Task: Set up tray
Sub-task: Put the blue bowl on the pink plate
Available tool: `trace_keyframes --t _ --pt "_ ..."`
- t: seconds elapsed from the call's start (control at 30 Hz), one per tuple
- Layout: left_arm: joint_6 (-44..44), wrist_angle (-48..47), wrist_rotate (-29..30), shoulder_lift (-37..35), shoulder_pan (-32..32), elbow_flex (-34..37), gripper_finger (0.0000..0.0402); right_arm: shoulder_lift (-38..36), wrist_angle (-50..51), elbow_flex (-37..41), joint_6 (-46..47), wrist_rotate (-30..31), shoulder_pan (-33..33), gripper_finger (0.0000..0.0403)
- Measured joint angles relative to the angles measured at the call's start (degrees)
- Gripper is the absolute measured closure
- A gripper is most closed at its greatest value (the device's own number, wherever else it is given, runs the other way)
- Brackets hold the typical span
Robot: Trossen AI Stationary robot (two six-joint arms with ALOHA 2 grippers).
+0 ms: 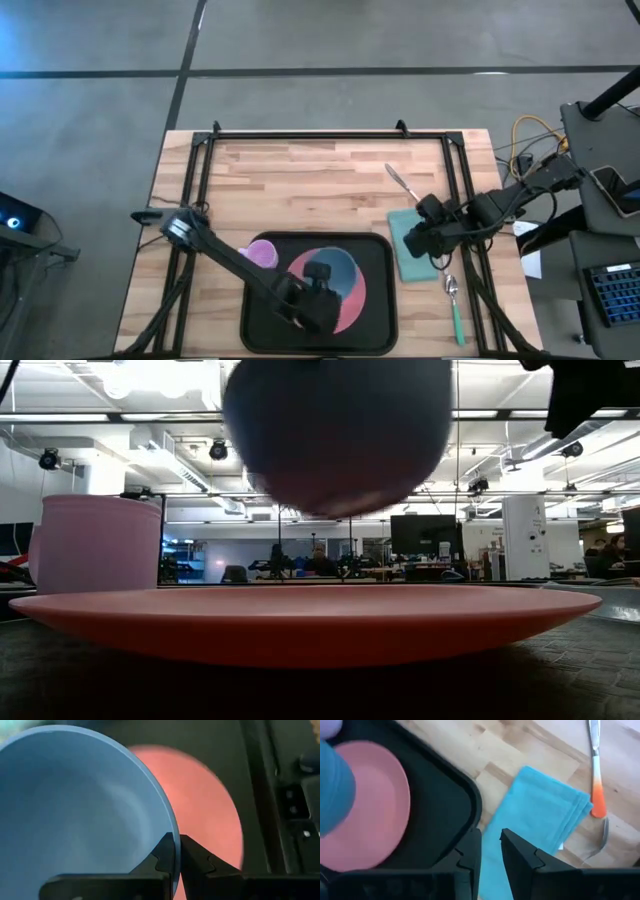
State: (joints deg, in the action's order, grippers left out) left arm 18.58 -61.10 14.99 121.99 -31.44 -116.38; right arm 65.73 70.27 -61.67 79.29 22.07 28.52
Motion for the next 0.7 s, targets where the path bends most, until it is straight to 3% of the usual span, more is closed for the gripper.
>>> trace_keyframes --t 0.13,0.3,0.5,0.7 --pt "7.4 -9.5 -1.6 7.2 -1.2 -9.6 0.0401 0.0 -0.1 0.8 0.0 0.4 1.7 0.0344" --pt "10.8 -8.5 -1.4 11.5 -2.5 -17.4 0.0402 0.0 -0.1 3.2 0.0 0.5 3.9 0.0344" --pt "17.7 -8.6 -0.2 12.4 -2.2 -15.2 0.0392 -0.2 -0.1 8.3 2.6 -0.5 5.7 0.0345" --pt "21.6 -7.9 0.5 12.3 -2.3 -13.1 0.0342 -0.6 -0.3 12.5 4.6 -1.0 6.1 0.0342"
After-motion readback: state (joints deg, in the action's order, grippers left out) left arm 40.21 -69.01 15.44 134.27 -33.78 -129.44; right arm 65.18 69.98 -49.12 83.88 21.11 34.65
